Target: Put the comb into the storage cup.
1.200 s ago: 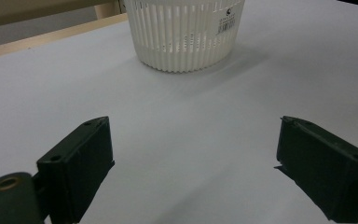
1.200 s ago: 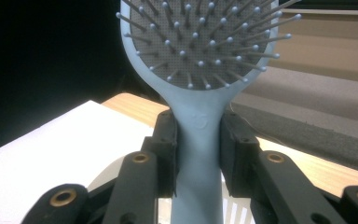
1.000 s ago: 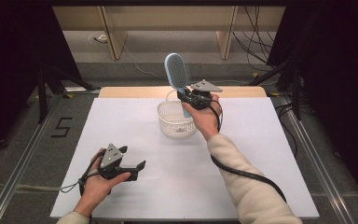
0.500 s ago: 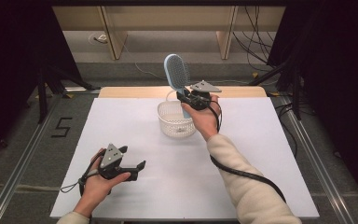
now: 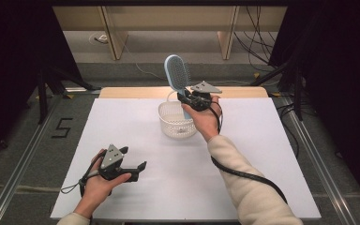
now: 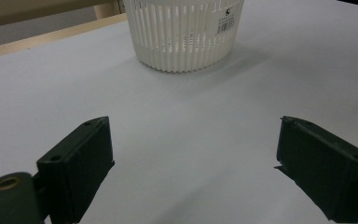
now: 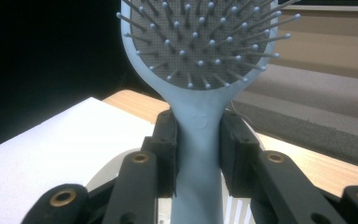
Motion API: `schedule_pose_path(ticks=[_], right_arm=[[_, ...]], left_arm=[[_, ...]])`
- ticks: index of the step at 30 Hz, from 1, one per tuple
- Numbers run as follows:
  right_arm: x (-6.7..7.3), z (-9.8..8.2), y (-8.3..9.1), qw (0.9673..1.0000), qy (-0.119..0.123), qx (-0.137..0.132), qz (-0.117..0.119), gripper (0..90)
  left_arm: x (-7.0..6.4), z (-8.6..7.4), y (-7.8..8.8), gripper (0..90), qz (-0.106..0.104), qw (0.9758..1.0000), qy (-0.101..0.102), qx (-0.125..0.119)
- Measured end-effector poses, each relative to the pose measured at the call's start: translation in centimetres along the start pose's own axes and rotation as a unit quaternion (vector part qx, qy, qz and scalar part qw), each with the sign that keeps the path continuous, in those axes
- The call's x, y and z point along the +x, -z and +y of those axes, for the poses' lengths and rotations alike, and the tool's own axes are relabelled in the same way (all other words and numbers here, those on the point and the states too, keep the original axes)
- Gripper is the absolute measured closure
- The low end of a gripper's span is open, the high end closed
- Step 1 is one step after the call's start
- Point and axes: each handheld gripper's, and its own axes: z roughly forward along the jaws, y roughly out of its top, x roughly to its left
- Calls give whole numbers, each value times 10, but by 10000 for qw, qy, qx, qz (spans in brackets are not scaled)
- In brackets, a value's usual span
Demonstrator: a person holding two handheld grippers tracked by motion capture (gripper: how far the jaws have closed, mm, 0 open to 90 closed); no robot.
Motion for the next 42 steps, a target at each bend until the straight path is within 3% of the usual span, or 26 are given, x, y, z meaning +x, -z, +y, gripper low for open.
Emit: schedule_pose_path(ticks=[42], right_arm=[[1,-4,-4,10000,29,83,-23,701]], left_arm=[[0,0,0,102,-8,10000,2,-3]])
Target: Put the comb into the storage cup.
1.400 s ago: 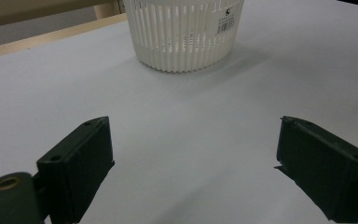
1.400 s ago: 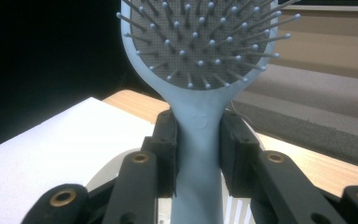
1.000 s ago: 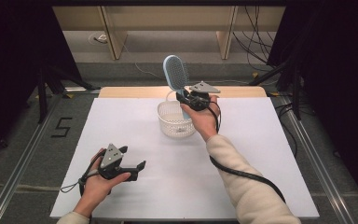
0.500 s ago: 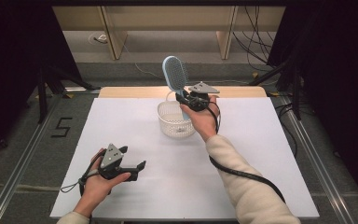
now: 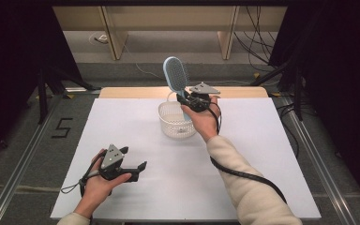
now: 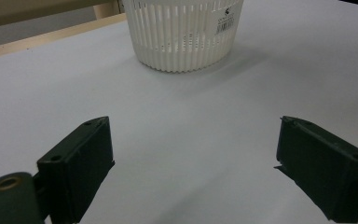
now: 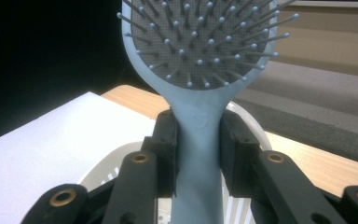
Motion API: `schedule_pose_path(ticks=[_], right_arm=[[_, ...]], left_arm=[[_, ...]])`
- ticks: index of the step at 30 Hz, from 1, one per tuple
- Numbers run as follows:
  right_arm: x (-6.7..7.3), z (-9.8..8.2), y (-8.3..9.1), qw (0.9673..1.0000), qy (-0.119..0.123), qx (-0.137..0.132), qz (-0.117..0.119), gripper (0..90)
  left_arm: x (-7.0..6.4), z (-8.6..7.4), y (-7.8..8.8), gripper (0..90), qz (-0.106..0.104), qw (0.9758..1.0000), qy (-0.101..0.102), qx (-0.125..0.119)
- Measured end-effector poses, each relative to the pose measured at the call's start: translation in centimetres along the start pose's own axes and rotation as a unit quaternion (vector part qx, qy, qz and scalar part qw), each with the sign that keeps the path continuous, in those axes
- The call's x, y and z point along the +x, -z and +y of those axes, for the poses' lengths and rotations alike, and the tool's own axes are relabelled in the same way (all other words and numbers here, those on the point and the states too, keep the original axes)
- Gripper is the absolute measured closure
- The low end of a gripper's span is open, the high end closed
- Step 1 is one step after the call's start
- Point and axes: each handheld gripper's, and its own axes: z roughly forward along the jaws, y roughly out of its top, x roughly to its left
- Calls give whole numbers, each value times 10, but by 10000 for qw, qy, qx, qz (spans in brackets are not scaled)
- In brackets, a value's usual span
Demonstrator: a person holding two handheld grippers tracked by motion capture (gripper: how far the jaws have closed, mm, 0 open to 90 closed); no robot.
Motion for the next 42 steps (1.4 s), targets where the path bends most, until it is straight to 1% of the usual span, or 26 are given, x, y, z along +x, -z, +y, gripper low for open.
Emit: schedule_pose_path(ticks=[42], right_arm=[[2,-6,-4,10000,34,77,-1,699]], left_arm=[[0,0,0,103,-1,10000,-3,0]])
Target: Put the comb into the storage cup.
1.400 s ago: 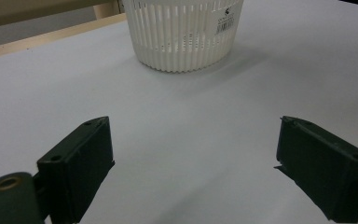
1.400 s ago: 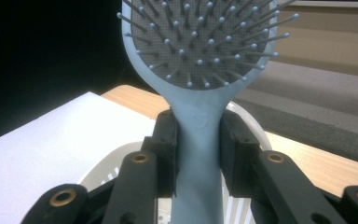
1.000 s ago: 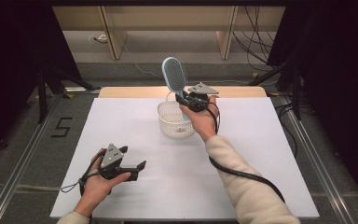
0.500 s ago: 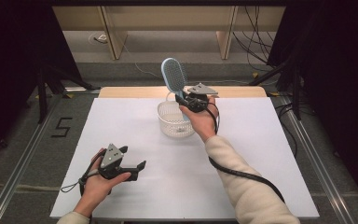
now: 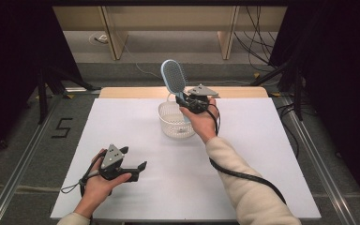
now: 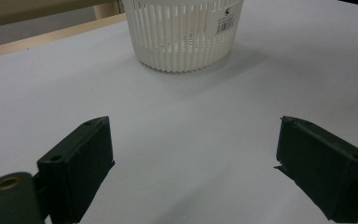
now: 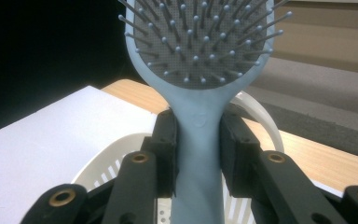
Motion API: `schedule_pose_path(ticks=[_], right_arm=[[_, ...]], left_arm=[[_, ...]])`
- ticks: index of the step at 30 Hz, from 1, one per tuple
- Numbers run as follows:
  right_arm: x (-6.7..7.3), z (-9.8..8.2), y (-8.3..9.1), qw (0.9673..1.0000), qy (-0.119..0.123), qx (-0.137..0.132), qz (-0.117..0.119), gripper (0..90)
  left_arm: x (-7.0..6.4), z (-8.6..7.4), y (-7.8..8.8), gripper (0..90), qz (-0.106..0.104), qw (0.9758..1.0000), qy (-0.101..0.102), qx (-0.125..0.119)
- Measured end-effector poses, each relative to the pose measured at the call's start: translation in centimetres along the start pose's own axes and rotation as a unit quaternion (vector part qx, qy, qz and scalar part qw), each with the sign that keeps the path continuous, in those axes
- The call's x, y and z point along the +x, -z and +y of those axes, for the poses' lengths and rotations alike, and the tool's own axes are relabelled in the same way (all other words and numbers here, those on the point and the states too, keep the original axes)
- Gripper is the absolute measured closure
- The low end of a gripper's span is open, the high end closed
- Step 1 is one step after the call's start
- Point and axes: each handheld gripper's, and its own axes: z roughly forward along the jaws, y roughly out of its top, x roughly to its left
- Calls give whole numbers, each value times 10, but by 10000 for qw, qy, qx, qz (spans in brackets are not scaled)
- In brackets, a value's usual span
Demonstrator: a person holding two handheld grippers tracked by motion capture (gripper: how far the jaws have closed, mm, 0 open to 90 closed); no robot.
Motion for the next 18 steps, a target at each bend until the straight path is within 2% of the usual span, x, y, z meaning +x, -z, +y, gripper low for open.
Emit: schedule_pose_path(ticks=[15,18], right_arm=[[1,-3,-2,10000,-11,25,15,695],[1,-4,-2,10000,-1,85,3,624]], left_arm=[[0,0,0,102,0,10000,1,2],[0,0,0,103,-1,10000,-2,4]])
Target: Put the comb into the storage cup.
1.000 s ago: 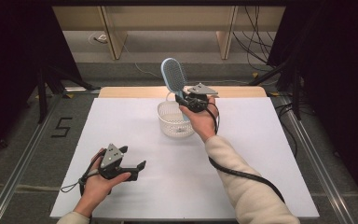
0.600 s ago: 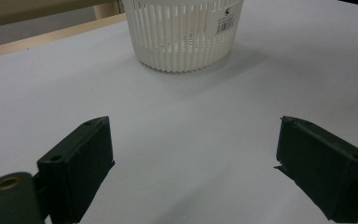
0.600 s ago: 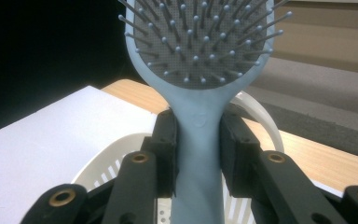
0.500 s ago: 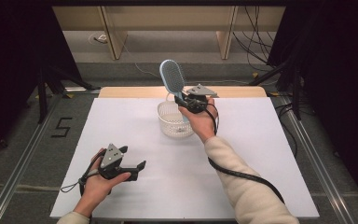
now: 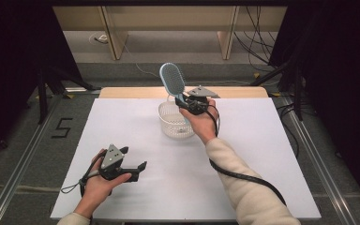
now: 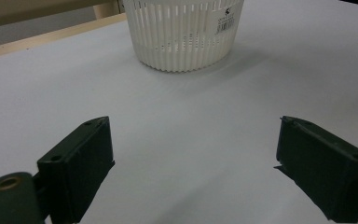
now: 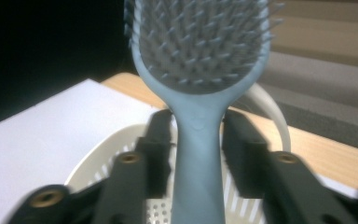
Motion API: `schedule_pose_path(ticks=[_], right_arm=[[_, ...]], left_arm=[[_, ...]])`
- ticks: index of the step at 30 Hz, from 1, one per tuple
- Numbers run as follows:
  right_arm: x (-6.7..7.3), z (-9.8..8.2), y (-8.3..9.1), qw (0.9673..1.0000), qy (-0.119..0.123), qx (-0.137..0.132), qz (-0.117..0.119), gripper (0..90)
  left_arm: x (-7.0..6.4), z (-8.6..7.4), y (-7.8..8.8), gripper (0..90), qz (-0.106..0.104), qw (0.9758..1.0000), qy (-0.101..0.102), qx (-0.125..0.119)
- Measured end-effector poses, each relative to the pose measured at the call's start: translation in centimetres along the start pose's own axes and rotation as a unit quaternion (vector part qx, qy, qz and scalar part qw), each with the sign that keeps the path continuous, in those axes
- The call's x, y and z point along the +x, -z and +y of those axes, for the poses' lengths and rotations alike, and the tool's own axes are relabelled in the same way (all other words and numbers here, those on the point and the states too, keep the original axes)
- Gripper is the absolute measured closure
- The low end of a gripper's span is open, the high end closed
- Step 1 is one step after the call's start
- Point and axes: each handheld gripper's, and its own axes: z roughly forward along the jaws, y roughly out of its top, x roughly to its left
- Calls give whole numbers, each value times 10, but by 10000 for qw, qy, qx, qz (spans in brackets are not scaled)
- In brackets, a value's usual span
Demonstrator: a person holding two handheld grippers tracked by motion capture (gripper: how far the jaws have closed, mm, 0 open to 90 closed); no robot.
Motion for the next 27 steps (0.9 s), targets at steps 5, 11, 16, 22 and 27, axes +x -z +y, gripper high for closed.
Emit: schedule_pose_path(ticks=[5,11,16,22,27], right_arm=[[4,1,7,9996,124,223,96,408],[2,-1,15,9986,114,473,222,376],[1,-1,21,9983,172,491,260,371],[-7,-4,23,9985,134,489,209,368],[-9,-5,26,9984,113,488,251,359]], left_arm=[[0,0,0,103,-1,10000,1,0],[-1,0,0,103,-5,10000,-23,15],[-1,0,0,103,-6,10000,-21,17],[-1,0,0,103,-6,10000,-22,17],[-1,0,0,103,0,10000,-13,14]])
